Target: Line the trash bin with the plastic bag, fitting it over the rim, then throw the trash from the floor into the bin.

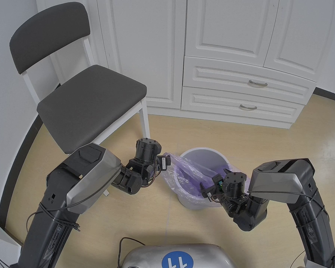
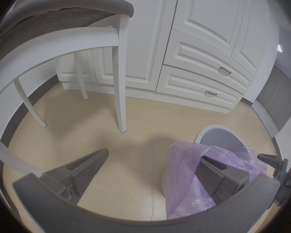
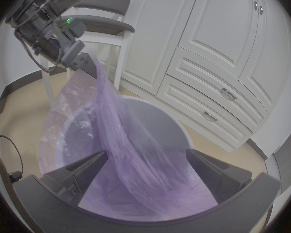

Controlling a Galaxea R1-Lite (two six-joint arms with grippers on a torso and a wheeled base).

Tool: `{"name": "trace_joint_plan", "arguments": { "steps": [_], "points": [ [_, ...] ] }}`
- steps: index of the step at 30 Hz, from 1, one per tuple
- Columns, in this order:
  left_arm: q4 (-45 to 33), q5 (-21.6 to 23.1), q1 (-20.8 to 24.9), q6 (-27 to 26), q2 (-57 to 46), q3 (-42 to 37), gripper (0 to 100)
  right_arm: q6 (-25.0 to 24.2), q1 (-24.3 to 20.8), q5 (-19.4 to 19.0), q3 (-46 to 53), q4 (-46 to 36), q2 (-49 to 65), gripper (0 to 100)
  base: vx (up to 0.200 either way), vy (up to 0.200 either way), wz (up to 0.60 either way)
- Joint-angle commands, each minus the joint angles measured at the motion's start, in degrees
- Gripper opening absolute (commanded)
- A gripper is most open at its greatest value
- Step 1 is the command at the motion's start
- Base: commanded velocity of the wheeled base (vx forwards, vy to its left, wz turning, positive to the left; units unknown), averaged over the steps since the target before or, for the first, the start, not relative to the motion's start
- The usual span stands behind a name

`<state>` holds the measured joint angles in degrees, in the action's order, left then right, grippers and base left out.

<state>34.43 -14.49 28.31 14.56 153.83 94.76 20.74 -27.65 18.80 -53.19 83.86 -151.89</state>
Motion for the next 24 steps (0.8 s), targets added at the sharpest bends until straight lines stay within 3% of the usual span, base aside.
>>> {"name": "trace_joint_plan", "arguments": {
  "steps": [1,15,16,24],
  "points": [
    [0.0,0.0,0.0,0.0,0.1,0.0,100,0.1,1.7,-0.5,0.6,-1.2,2.0,100,0.000,0.000,0.00],
    [0.1,0.0,0.0,0.0,0.1,0.0,100,-0.3,1.5,-2.2,1.4,-2.6,1.1,100,0.000,0.000,0.00],
    [0.1,-0.1,0.0,0.0,0.1,0.0,100,-0.3,1.5,-2.2,1.3,-2.6,1.2,0,0.000,0.000,0.00],
    [0.1,-0.1,0.1,0.0,0.1,-0.1,100,-1.9,3.1,-2.4,-0.2,-2.7,3.8,0,0.000,0.000,0.00]
  ]
}}
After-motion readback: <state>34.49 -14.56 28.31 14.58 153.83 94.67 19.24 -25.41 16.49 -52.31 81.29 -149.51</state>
